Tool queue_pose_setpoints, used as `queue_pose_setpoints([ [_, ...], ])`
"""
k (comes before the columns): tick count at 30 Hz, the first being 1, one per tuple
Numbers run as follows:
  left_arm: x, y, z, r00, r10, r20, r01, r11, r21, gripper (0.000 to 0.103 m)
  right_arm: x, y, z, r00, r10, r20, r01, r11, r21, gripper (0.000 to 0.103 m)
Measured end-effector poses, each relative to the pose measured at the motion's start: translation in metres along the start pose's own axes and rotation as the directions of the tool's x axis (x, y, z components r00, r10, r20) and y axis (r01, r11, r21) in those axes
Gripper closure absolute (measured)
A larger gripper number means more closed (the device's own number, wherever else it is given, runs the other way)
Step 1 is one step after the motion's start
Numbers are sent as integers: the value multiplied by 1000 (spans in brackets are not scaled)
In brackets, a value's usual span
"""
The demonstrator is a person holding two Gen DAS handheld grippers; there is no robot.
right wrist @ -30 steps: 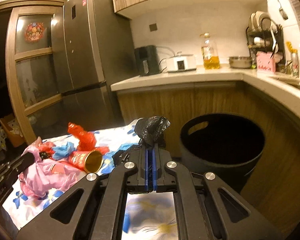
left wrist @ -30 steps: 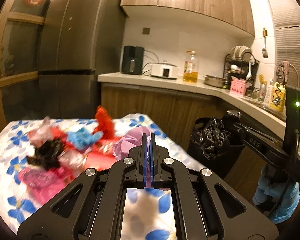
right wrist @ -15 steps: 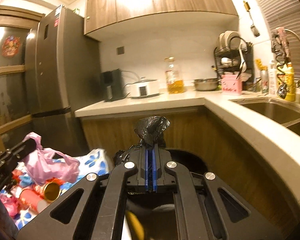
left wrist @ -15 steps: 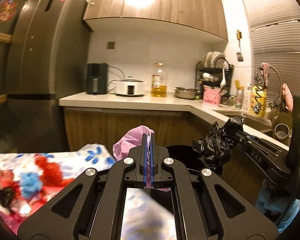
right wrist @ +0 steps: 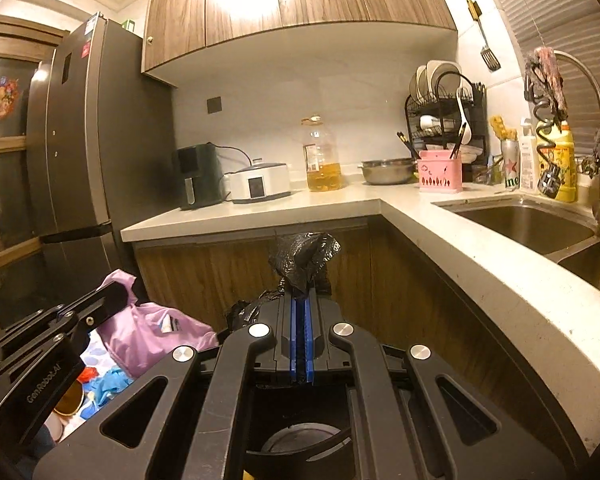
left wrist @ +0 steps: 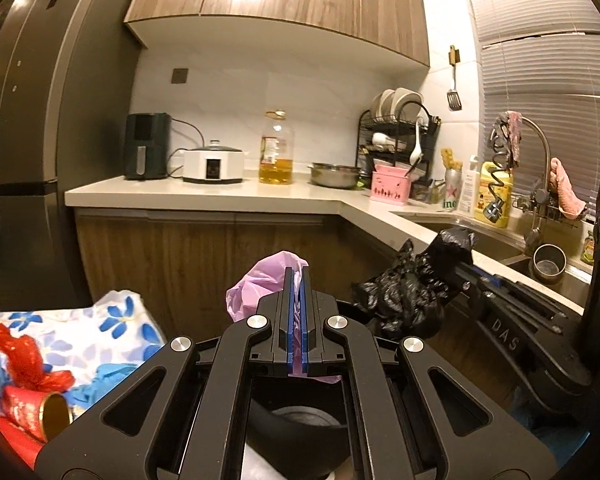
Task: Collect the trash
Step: 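Carry the pink bag and black bag over the black bin and release both, then move both open grippers back toward the table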
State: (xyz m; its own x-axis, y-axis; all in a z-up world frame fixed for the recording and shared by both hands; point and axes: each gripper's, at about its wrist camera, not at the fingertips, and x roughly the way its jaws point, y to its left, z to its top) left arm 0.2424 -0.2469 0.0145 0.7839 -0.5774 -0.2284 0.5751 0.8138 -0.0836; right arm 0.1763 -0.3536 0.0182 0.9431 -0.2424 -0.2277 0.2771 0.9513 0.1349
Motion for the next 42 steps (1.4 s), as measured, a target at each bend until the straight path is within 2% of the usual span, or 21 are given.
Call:
queue_pose_setpoints([
  [19,46,0,-16,995,-46,-90,43,999,-29,101,29,-8,-6,998,51,-37,-50,999,20,98],
  [22,49,1,-19,994,-50,-101,47,998,-30,100,32,-8,-6,997,66,-43,-66,998,15,93],
  [23,51,2,-19,993,-47,-105,44,999,-28,96,33,-8,-6,997,68,-45,-67,998,16,90],
  [25,53,4,-21,992,-52,-114,49,998,-31,91,34,-8,-7,996,73,-47,-72,997,20,75],
  [27,55,4,-22,992,-46,-121,43,999,-31,83,34,-10,-8,996,72,-46,-71,997,23,75],
  [29,56,7,-25,991,-41,-127,37,999,-40,63,35,-12,-8,996,67,-51,-66,997,27,75],
  [32,55,13,-27,991,-46,-125,38,997,-69,50,35,-15,-10,996,60,-59,-58,998,39,75],
  [35,51,17,-29,991,-28,-131,18,997,-77,43,34,-18,-12,996,53,-69,-50,998,50,71],
  [39,40,22,-31,992,10,-126,-21,996,-83,35,29,-18,-14,997,44,-68,-40,997,60,52],
  [42,29,27,-36,990,58,-126,-68,995,-78,30,21,-15,-16,997,44,-63,-41,998,58,46],
])
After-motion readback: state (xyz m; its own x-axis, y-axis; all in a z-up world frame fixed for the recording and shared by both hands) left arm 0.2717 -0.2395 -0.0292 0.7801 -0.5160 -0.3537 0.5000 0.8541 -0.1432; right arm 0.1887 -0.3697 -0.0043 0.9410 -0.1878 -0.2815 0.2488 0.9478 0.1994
